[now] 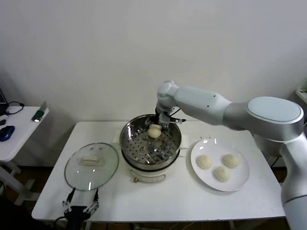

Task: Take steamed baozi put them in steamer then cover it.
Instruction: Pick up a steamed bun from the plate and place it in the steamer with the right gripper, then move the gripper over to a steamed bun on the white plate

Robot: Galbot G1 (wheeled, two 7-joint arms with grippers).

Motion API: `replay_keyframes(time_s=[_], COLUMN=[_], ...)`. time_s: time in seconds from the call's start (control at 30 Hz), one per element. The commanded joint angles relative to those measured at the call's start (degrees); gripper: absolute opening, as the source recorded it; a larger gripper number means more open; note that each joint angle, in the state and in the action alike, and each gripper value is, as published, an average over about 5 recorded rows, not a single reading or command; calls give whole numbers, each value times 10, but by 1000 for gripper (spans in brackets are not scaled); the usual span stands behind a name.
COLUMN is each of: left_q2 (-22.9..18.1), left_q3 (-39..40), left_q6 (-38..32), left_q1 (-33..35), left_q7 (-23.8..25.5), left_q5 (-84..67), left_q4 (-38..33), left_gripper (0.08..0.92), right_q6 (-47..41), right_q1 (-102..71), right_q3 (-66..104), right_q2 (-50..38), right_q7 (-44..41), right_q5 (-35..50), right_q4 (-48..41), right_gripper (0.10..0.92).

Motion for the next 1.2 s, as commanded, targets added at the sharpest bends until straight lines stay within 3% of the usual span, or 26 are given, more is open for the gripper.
replay_keyframes(time_s=[0.03,0.37,0.47,0.57,0.7,0.83,0.93,1.2], left_q2=[0,-1,-2,-3,-3,-3,-3,-2], left_q3=[3,5,9,12,15,19,23,26], left_q6=[-1,-1,-1,-1,0,0,-1,-2], left_q1=[0,-1,-1,-1,-2,-4,-6,-11], left_q7=[-3,-3,-3,-3,-3,-3,-3,-3], left_q5=[2,3,5,7,9,11,12,10], left_q4=[1,0,0,-1,-1,0,0,1], left_gripper=[823,823,823,823,823,823,823,823], right_q6=[8,15,13,-8,-112,-259,-327,-455], right_q1=[-19,29,81,143,235,295,315,284], right_q3=[12,-2,-26,-64,-132,-191,-224,-277], right_q2=[25,5,-19,-53,-127,-212,-269,-389], right_q7=[8,2,-16,-42,-111,-170,-180,-127], right_q5=[-16,42,112,235,456,602,641,629], right_q4=[-42,-6,25,65,137,189,211,295], right_gripper=[704,818,822,823,823,823,823,823])
